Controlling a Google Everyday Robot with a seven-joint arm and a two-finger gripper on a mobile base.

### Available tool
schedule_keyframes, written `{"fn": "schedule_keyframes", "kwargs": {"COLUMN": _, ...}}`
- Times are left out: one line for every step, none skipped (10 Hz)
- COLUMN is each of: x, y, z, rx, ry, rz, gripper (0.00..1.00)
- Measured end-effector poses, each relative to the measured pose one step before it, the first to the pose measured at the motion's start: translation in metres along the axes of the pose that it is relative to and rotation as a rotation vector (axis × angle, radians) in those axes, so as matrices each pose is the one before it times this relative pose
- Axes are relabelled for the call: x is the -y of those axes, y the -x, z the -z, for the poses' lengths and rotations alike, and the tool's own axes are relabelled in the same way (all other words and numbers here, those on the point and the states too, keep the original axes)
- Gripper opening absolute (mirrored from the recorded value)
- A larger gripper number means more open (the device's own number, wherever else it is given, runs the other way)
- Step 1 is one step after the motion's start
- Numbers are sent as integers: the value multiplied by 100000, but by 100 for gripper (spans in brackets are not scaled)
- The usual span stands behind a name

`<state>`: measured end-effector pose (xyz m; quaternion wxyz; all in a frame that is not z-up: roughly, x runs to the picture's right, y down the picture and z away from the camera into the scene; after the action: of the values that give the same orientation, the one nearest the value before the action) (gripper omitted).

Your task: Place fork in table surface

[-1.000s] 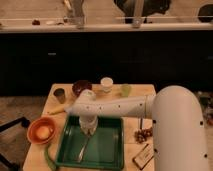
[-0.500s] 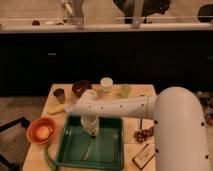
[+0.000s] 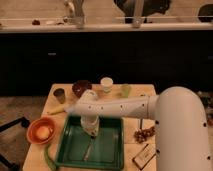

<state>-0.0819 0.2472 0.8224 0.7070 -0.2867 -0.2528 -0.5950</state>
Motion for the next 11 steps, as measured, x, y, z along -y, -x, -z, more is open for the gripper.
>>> {"fn": "schedule_keyframes", "kwargs": {"x": 21, "y": 198, "z": 573, "rx": -1298, "ry": -645, "rz": 223, "gripper": 0}}
{"fn": "schedule_keyframes", "kwargs": {"x": 214, "y": 280, "z": 1128, "rx": -1964, "ry": -1258, "rz": 357, "gripper": 0}}
{"fn": "schedule_keyframes", "kwargs": {"x": 88, "y": 219, "z": 884, "rx": -1687, "ry": -575, "rz": 290, "gripper": 0}}
{"fn": "schedule_keyframes", "kwargs": {"x": 87, "y": 186, "z": 712, "rx": -1490, "ry": -264, "rz": 404, "gripper": 0}}
{"fn": "schedule_keyframes", "kwargs": {"x": 64, "y": 60, "z": 678, "rx": -1394, "ry": -164, "rz": 283, "gripper": 0}}
{"fn": "schedule_keyframes", "kwargs": {"x": 153, "y": -84, "z": 1034, "rx": -1928, "ry": -270, "rz": 369, "gripper": 0}}
{"fn": "schedule_keyframes", "kwargs": {"x": 73, "y": -138, "z": 550, "rx": -935, "ry": 25, "rz": 169, "gripper": 0}}
{"fn": "schedule_keyframes", "kwargs": {"x": -34, "y": -212, "z": 859, "rx": -1192, "ry": 745, "rz": 214, "gripper": 0}}
{"fn": "schedule_keyframes", "kwargs": {"x": -56, "y": -296, "z": 549, "rx": -804, "ry": 712, "rz": -116, "gripper": 0}}
{"fn": "schedule_keyframes", "kwargs": {"x": 136, "y": -266, "z": 492, "rx": -672, "ry": 694, "rz": 111, "gripper": 0}}
{"fn": "schedule_keyframes", "kwargs": {"x": 204, "y": -226, "z": 390, "rx": -564, "ry": 403, "rz": 210, "gripper": 0}}
